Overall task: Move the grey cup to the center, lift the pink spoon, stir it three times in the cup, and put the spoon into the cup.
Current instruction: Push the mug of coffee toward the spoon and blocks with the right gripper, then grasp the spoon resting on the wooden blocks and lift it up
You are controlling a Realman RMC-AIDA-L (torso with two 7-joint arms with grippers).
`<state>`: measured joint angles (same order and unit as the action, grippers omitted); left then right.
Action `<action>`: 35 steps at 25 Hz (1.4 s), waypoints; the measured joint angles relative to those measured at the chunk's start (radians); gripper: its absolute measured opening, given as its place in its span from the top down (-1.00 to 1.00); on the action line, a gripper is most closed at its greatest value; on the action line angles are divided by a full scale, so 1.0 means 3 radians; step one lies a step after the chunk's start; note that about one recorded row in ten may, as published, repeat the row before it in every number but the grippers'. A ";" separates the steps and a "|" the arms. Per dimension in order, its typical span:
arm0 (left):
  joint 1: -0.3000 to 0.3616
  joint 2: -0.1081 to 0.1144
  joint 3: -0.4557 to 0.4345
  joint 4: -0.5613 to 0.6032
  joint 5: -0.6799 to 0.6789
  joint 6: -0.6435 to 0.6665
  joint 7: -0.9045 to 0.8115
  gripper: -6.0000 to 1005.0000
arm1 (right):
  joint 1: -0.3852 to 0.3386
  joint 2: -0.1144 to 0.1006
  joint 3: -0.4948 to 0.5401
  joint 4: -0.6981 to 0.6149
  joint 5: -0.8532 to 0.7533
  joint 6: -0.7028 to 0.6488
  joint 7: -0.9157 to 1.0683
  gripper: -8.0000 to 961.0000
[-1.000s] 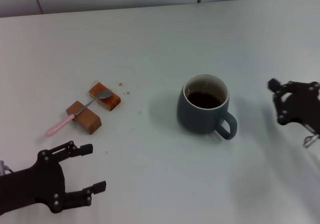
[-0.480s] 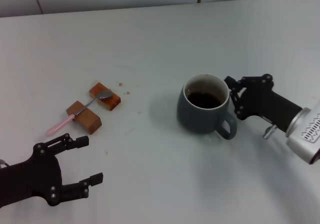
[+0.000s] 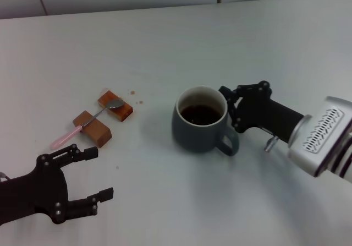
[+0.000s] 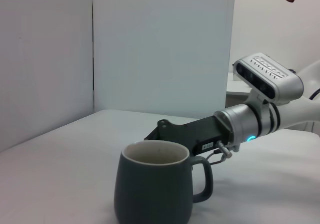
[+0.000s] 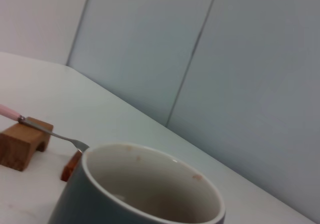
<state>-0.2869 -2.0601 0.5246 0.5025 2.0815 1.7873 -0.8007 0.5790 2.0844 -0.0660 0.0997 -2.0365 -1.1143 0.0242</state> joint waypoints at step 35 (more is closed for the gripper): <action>0.0023 -0.0011 0.0000 -0.0032 -0.0098 0.0117 0.0077 -0.67 | -0.0866 -0.0037 0.0031 -0.1313 -0.0515 -0.2771 0.2060 0.97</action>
<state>-0.2799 -2.0633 0.5246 0.4930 2.0521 1.8223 -0.7775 0.3191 2.0734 -0.0567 -0.2942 -2.1911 -1.9457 0.6424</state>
